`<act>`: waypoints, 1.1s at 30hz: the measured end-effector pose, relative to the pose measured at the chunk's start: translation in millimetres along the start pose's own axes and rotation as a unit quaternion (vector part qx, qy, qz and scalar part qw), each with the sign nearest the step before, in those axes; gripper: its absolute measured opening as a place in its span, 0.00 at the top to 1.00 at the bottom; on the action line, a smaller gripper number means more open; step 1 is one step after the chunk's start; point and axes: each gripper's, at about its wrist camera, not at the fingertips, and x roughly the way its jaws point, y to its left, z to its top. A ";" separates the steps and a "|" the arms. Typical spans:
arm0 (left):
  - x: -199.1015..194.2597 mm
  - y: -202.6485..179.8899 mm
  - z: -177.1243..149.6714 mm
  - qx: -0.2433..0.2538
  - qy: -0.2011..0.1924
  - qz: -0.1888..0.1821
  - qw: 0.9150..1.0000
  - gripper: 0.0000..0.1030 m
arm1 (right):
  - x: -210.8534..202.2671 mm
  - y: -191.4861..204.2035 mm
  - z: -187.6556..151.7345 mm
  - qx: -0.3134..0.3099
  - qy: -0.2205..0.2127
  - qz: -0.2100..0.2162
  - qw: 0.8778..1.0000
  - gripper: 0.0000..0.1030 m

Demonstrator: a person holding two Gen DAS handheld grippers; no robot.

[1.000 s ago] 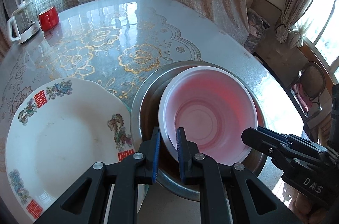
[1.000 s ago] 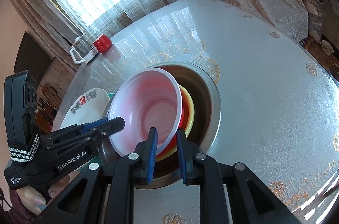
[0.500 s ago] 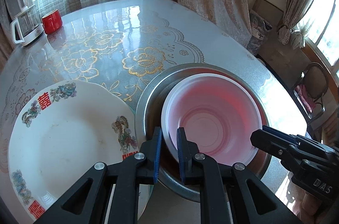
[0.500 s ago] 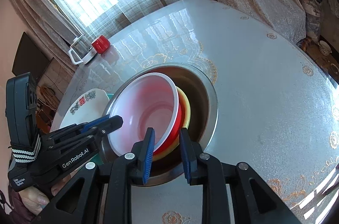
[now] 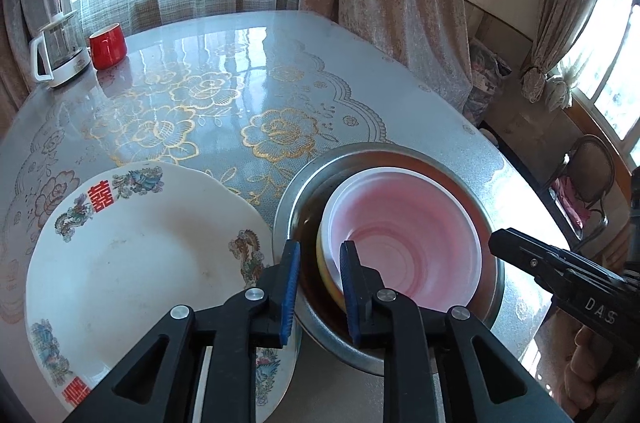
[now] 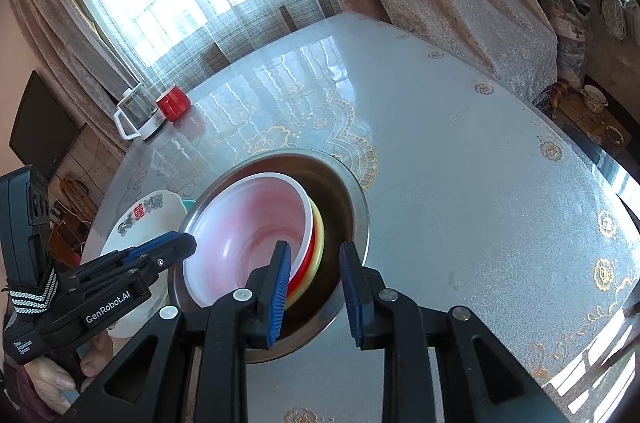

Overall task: Organize plates and bowls
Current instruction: 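Open the left tool and close it on the steel bowl rim, then lift the steel bowl of nested bowls with the left tool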

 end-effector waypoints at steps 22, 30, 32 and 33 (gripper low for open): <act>-22.6 6.3 -17.2 0.035 -0.015 -0.006 0.999 0.80 | 15.3 -11.1 -3.2 0.009 0.002 -0.036 0.999 0.84; -9.6 6.5 -0.1 0.029 -0.006 0.017 0.999 0.80 | 15.7 -9.7 -4.3 0.002 -0.004 -0.038 0.999 0.86; -5.1 7.1 3.4 0.025 -0.001 0.021 0.999 0.80 | 15.9 -9.0 -3.8 0.000 -0.001 -0.039 0.999 0.86; -3.2 7.5 4.7 0.025 -0.001 0.025 0.999 0.80 | 16.4 -8.8 -3.3 0.000 0.002 -0.038 0.999 0.86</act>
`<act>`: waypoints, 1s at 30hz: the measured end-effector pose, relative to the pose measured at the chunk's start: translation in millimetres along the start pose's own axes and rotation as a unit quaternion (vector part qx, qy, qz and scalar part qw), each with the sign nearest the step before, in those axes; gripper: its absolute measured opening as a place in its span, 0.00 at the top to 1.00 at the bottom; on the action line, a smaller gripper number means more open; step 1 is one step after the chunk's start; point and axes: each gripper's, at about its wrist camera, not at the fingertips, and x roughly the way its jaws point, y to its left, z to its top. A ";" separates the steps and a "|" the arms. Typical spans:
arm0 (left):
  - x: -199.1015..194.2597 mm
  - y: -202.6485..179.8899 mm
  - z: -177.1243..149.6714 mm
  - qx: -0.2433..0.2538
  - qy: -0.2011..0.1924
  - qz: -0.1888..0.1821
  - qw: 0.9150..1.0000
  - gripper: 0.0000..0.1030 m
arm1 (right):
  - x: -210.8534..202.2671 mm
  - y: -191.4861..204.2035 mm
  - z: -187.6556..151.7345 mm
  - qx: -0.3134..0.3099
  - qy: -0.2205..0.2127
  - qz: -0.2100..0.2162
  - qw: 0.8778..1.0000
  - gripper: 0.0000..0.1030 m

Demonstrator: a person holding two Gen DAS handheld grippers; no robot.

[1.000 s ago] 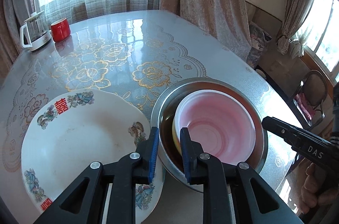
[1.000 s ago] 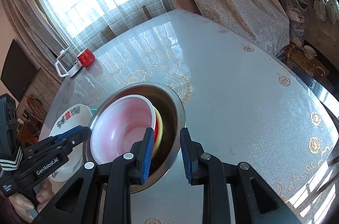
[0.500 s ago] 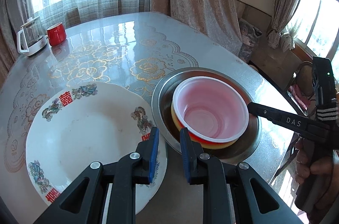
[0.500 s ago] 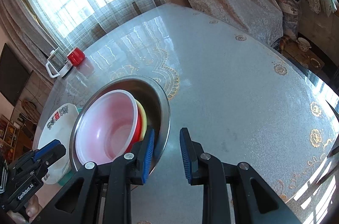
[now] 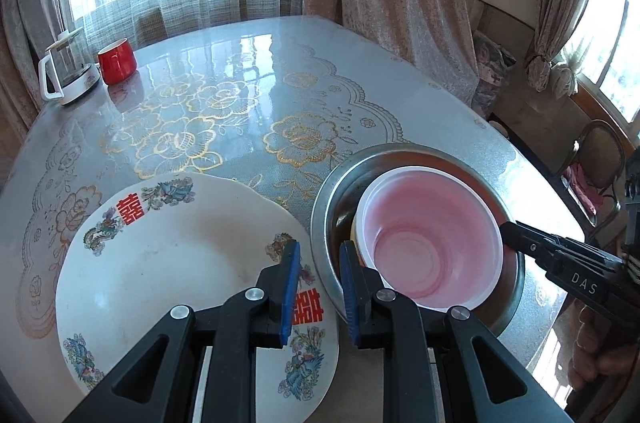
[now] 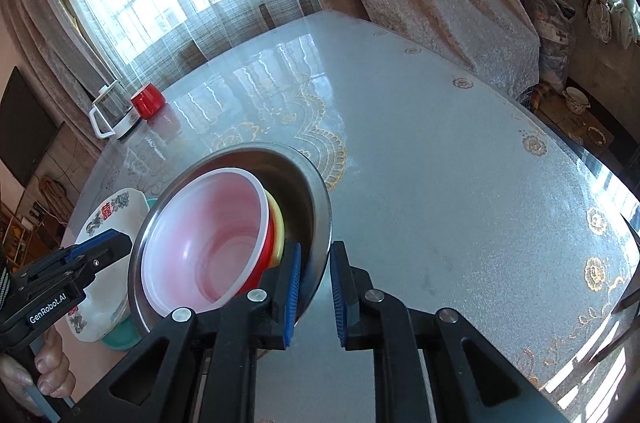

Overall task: Organize plates and bowls
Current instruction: 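Lift the steel bowl of nested bowls with the left tool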

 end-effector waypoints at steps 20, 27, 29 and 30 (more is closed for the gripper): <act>17.5 0.9 19.6 0.016 -0.003 0.022 1.000 0.80 | 7.1 -15.4 -1.9 0.045 0.015 0.031 0.998 0.72; 28.4 4.5 23.8 0.010 0.010 0.022 1.000 0.80 | 8.0 -19.1 -1.2 0.055 0.014 0.036 0.998 0.70; 32.4 6.2 27.3 0.007 0.015 0.019 1.000 0.80 | 8.2 -18.8 -1.4 0.055 0.013 0.037 0.998 0.70; 33.9 7.3 29.6 0.005 0.017 0.017 1.000 0.80 | 8.0 -18.7 -1.6 0.054 0.013 0.037 0.998 0.70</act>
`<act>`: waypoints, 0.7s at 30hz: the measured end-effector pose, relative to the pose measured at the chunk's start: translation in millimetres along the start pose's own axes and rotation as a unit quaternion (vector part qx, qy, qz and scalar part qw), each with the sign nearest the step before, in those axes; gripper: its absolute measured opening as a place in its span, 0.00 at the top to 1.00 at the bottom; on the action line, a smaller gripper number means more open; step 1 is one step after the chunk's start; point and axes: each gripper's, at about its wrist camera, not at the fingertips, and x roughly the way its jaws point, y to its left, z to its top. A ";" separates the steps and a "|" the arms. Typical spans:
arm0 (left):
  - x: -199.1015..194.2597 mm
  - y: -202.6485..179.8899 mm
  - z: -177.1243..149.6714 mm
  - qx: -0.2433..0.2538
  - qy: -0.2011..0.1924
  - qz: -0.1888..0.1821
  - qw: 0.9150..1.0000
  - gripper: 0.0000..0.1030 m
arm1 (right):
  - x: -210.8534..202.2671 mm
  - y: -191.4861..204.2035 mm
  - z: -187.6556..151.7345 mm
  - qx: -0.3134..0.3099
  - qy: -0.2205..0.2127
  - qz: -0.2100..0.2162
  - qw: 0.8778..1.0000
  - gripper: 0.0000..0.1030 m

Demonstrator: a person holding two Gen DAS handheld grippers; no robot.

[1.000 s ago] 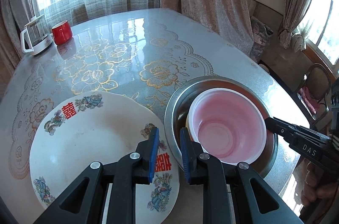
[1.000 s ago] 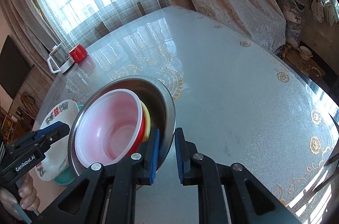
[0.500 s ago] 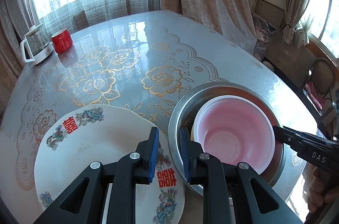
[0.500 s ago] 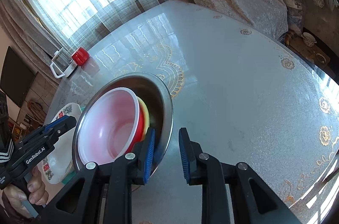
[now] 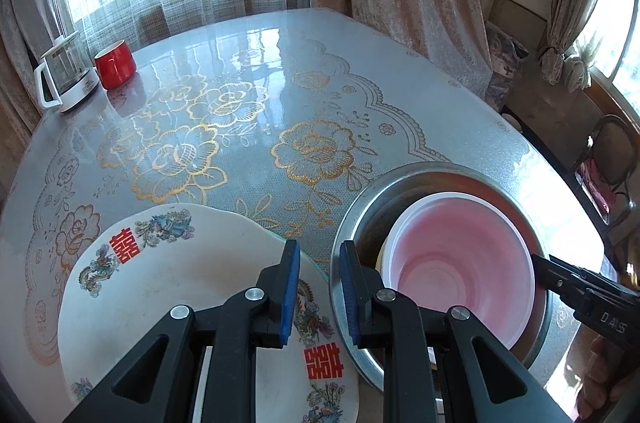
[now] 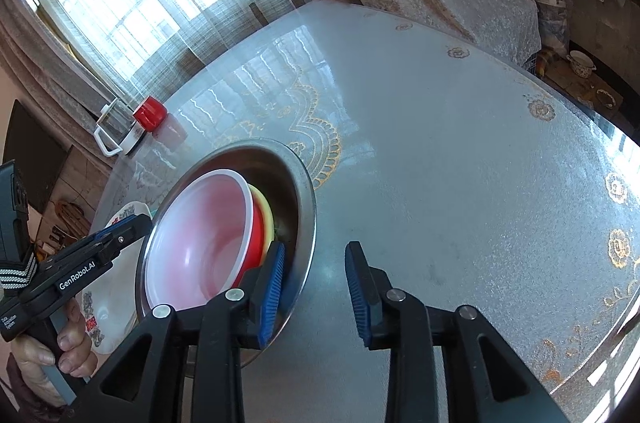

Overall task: Organize plates and bowls
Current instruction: 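Lift the steel bowl of nested bowls with the left tool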

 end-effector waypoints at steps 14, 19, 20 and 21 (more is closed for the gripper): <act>19.7 18.6 22.0 -0.021 0.032 0.003 0.999 0.80 | -2.0 -1.4 -2.3 -0.005 0.000 0.013 1.000 0.70; 28.0 13.7 25.2 -0.019 0.049 -0.025 0.998 0.83 | -2.2 -2.1 -3.6 -0.004 0.001 0.019 1.000 0.70; 29.3 12.7 26.0 -0.020 0.050 -0.025 0.998 0.83 | -2.4 -1.7 -3.9 -0.006 0.002 0.020 1.000 0.70; 30.8 12.1 27.1 -0.020 0.052 -0.027 0.998 0.83 | -2.7 -1.1 -4.3 -0.009 0.002 0.020 1.000 0.70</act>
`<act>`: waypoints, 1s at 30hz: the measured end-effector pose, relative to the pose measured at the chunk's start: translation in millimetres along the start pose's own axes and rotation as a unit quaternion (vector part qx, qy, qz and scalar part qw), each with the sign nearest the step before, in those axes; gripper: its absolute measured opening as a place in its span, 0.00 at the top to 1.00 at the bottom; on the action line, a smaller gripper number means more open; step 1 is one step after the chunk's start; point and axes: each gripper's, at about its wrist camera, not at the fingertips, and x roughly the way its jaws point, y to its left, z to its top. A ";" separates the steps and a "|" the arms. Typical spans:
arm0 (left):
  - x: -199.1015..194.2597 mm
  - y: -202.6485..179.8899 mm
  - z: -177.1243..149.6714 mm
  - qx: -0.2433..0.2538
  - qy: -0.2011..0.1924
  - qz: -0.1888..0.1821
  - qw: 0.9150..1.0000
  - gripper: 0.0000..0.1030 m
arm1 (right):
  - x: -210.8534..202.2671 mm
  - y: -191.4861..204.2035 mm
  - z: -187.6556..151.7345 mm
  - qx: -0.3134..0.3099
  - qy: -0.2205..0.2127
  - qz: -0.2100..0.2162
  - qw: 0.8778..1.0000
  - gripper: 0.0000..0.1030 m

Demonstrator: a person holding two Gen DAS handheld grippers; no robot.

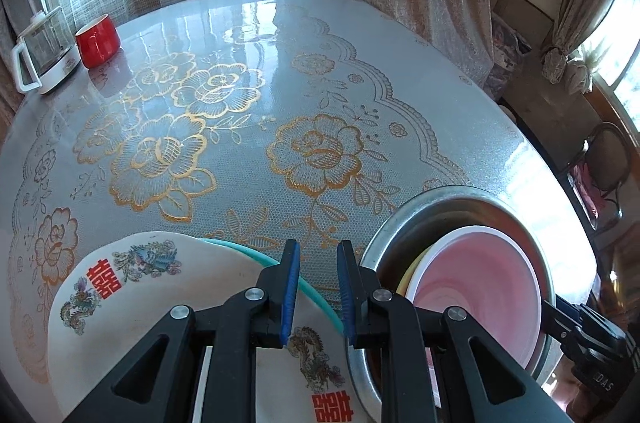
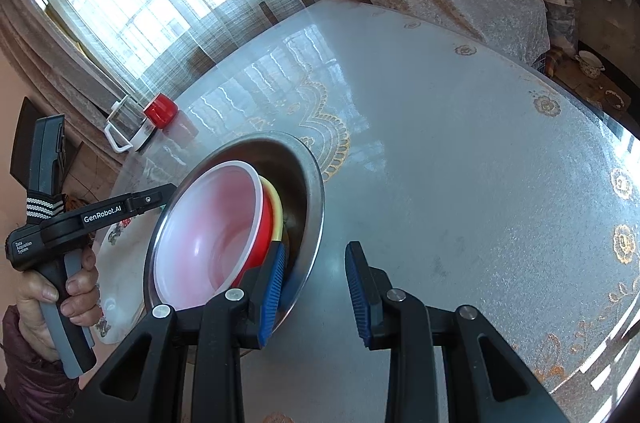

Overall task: Organize plates and bowls
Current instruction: 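Lift the steel bowl of nested bowls with the left tool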

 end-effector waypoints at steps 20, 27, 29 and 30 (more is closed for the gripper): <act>-2.3 -22.9 -9.8 -0.008 0.007 -0.079 0.997 0.82 | -11.9 -23.9 6.7 0.017 -0.021 -0.045 0.999 0.85; -21.0 -23.5 -26.1 -0.014 -0.011 -0.104 0.994 0.76 | -18.6 -33.2 6.1 0.030 -0.021 -0.054 0.998 0.78; -28.2 -23.3 -30.4 -0.015 -0.019 -0.109 0.994 0.73 | -23.7 -33.9 5.3 0.029 -0.028 -0.055 0.998 0.76; -31.7 -24.3 -32.7 -0.011 -0.024 -0.108 0.994 0.73 | -26.0 -34.1 5.0 0.030 -0.030 -0.054 0.998 0.75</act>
